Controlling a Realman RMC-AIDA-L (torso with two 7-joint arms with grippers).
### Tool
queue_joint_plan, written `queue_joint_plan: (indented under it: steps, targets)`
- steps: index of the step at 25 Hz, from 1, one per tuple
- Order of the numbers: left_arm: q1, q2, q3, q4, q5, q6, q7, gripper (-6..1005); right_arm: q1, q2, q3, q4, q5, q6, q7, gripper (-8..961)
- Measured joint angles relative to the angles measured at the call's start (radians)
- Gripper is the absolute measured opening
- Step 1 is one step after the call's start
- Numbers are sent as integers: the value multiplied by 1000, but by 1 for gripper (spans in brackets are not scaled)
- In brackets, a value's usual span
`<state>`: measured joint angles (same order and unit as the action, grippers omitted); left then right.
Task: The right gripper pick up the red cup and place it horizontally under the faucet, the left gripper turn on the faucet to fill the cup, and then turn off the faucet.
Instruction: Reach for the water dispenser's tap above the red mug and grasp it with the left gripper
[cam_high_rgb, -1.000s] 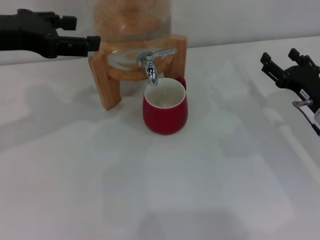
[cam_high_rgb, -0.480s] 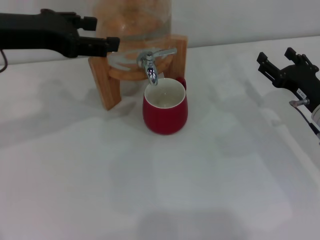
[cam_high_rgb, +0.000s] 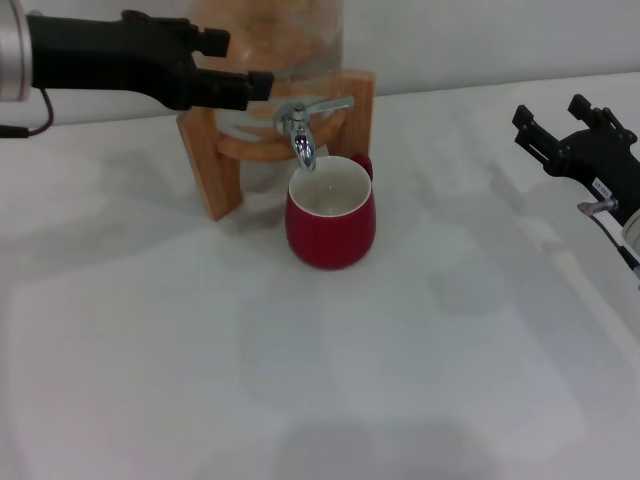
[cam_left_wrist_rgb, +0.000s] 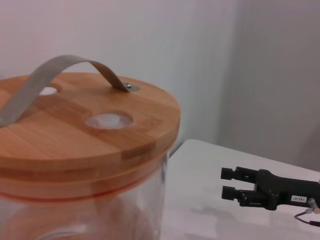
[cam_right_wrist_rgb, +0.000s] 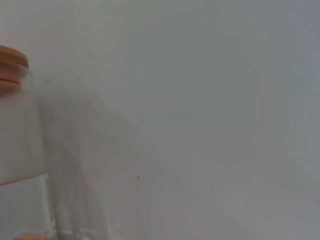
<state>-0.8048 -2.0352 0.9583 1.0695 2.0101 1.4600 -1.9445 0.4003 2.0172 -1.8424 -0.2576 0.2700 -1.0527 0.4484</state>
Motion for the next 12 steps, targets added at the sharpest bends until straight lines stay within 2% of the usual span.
queue_joint_plan:
  steps: [6, 12]
  targets:
    - [-9, -16, 15, -14, 15, 0, 12, 829, 0, 0, 26, 2, 9, 5, -61, 830]
    - [-19, -22, 23, -35, 18, -4, 25, 830, 1, -1, 116, 10, 13, 18, -148, 830]
